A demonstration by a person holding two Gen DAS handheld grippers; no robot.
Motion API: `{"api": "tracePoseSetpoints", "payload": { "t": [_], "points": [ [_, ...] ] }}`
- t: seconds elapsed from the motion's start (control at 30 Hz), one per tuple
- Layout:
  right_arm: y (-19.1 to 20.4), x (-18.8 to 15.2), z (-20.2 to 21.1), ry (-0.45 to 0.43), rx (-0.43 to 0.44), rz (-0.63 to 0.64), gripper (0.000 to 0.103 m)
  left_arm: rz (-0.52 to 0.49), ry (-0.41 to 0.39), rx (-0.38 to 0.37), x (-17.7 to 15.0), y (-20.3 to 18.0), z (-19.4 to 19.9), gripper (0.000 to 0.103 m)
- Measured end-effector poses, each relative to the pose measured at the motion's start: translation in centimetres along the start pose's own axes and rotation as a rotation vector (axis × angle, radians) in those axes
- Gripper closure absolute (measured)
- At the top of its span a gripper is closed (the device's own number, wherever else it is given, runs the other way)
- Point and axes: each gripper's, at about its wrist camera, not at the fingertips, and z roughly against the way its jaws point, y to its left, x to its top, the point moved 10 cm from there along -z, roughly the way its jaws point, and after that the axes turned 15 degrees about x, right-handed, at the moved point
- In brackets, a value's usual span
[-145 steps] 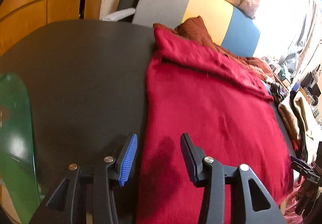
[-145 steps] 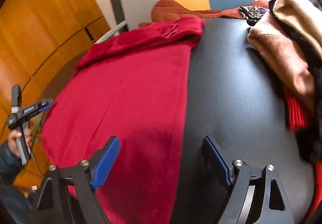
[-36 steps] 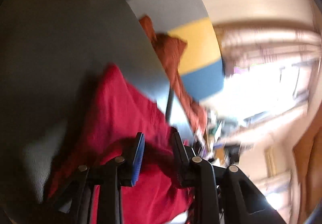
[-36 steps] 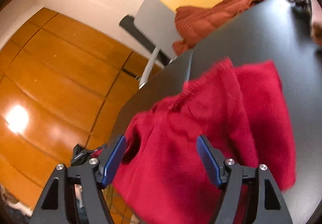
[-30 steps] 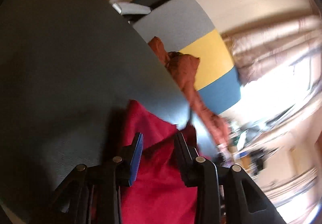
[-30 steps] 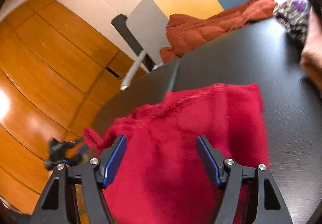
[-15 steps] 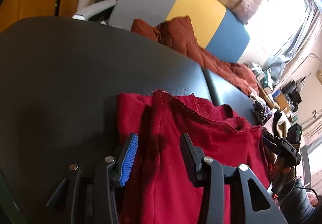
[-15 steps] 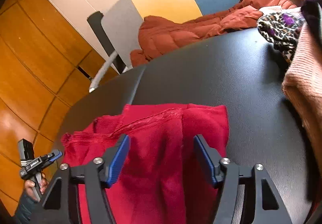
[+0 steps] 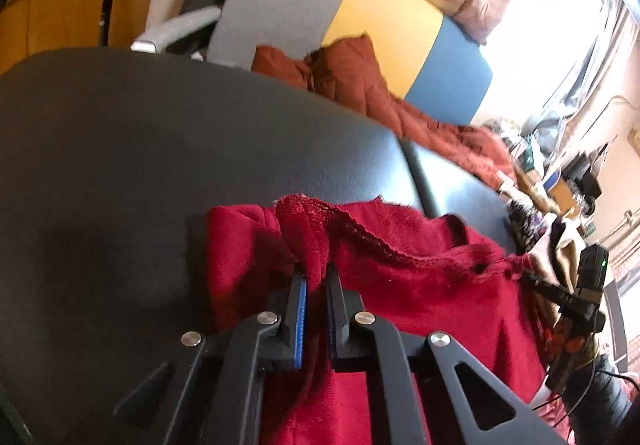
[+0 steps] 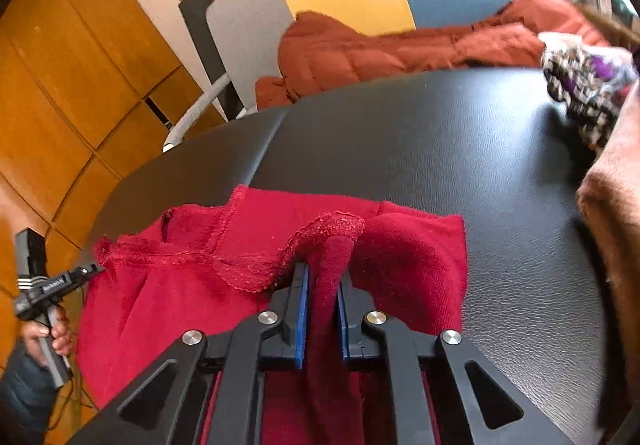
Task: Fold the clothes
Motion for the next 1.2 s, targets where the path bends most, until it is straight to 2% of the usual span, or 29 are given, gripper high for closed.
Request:
{"api": "tracePoseSetpoints", "payload": {
  "t": [0.23, 0.33, 0.4, 0.5, 0.67, 0.8, 1.03, 1.13, 1.2],
  "points": [
    [2.6, 0.6, 5.9, -0.143, 0.008, 0.031, 0.092, 0.084, -0.136, -0.076, 0.6, 1.4, 7.3, 0.097],
    [3.4, 1.1, 8.1, -0.204, 0.013, 0.027, 0.092, 0.101, -0.157, -0.086, 0.9, 1.8, 8.6, 0.097],
    [3.4, 1.4, 8.7, -0.223, 0.007, 0.019, 0.092, 0.098, -0.145, -0.073, 1.0, 2.0, 8.1, 0.097],
    [2.2, 1.5, 7.8, -0.209, -0.017, -0.012, 0.094, 0.102, -0.086, -0.032, 0.7, 2.3, 5.8, 0.097],
    [-1.4, 0.2, 4.9, -0.149, -0.065, -0.108, 0.095, 0.124, 0.055, 0.051, -0.8, 3.5, 0.9, 0.097],
    [-3.9, -1.0, 2.8, -0.104, -0.099, -0.167, 0.095, 0.122, 0.112, 0.101, -1.7, 4.3, -1.7, 0.097],
    [-4.7, -1.5, 2.2, -0.090, -0.116, -0.159, 0.095, 0.068, 0.120, 0.155, -1.7, 4.2, -3.0, 0.093],
    [-3.9, -1.9, 3.8, -0.106, -0.060, -0.157, 0.089, 0.103, 0.093, 0.169, -1.4, 4.7, -1.5, 0.087],
    [-3.3, -2.2, 5.2, -0.120, -0.019, -0.152, 0.079, 0.119, 0.038, 0.187, -0.9, 5.1, 0.2, 0.086]
  ]
}}
